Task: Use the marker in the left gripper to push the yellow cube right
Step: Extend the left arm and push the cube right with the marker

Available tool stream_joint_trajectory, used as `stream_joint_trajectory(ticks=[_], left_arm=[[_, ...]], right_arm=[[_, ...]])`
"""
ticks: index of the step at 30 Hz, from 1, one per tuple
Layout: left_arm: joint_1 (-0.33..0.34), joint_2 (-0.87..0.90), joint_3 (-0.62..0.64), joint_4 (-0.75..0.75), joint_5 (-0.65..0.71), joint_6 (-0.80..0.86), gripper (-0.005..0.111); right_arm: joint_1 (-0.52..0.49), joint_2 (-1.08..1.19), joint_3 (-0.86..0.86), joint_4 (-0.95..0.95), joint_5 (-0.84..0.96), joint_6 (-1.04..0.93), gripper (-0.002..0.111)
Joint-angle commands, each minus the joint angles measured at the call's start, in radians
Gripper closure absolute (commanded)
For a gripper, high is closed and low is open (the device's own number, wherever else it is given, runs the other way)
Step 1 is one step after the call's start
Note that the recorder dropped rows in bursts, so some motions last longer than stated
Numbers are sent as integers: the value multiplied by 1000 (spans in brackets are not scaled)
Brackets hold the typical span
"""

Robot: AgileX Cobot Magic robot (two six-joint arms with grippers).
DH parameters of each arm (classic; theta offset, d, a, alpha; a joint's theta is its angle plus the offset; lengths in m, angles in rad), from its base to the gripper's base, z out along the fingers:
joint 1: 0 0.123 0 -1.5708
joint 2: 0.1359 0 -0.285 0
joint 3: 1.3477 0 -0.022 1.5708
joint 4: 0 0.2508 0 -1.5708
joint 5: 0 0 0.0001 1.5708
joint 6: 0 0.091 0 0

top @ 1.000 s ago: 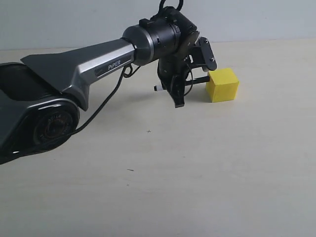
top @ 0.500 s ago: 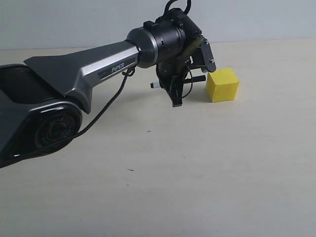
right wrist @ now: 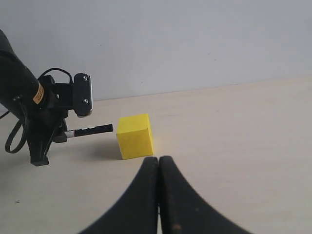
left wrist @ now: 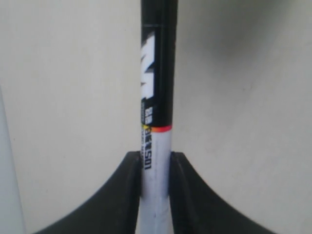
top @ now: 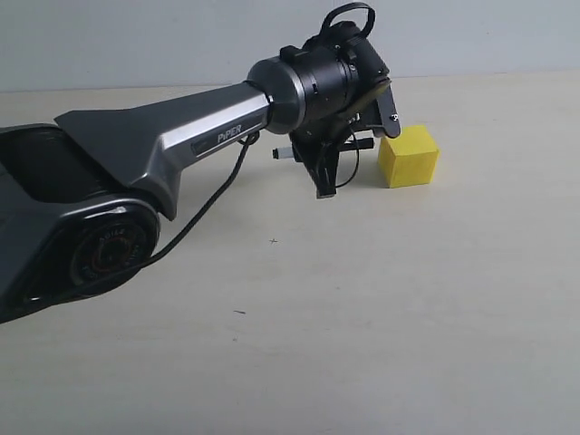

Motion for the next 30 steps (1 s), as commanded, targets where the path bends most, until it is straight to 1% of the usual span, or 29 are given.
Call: stream_joint_trajectory(ticks=[1,6,12,17,23,30], left_arm=[[-31,-3,-6,48,-5,-53,107],[-59,-3,-6,68,-51,-61,107],[-62,-3,-6,109,-37,-137,107],[-62,3,-6,119,-11,-140,107],[-69,57,-6,225,-9,-153,107],[-71,82,-6,247,-102,-227,107]], right_arm=[[-5,-6,5,-5,-5,-3,108],[-5,-6,5,-5,-5,-3,108],[-5,-6,5,-5,-5,-3,108],[-5,-6,5,-5,-5,-3,108],[-5,-6,5,-5,-5,-3,108],[-5,-6,5,-3,-6,-3,108]])
